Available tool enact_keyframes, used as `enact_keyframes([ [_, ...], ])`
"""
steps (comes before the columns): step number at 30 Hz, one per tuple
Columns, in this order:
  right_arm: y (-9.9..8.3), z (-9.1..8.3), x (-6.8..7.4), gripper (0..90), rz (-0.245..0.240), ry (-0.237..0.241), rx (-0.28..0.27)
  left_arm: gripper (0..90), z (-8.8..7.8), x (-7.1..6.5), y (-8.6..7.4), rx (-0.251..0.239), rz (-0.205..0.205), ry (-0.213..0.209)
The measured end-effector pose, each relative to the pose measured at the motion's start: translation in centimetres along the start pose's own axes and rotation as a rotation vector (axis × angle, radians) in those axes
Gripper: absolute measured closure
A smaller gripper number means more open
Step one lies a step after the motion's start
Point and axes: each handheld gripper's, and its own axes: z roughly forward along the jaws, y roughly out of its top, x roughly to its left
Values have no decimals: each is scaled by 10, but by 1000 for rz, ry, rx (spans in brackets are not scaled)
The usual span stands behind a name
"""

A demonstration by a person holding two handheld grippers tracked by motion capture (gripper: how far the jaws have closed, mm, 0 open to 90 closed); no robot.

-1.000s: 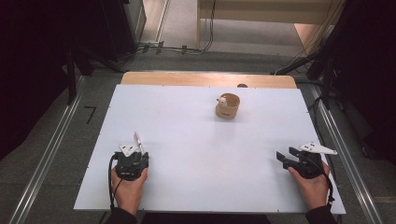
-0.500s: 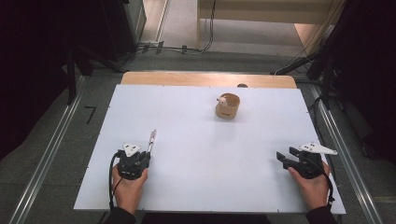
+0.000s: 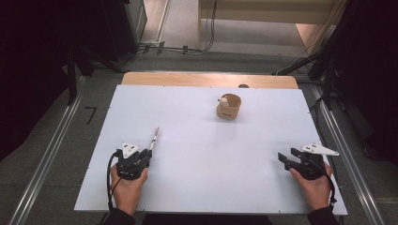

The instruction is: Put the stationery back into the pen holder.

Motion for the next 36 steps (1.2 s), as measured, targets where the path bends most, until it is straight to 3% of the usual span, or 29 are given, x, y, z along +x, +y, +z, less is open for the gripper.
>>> enact_keyframes([
  [8, 1, -1, 7, 394, -54, 12, -21, 811, -2, -10, 4, -11, 29, -48],
  [15, 4, -2, 15, 394, -105, 26, -50, 812, -3, -14, 9, -20, 23, -94],
  [24, 7, -2, 19, 395, -114, 39, -59, 812, -2, -21, 14, -26, 24, -139],
  [36, 12, 0, 32, 396, -174, 78, -97, 812, 3, -32, 19, -21, 49, -183],
])
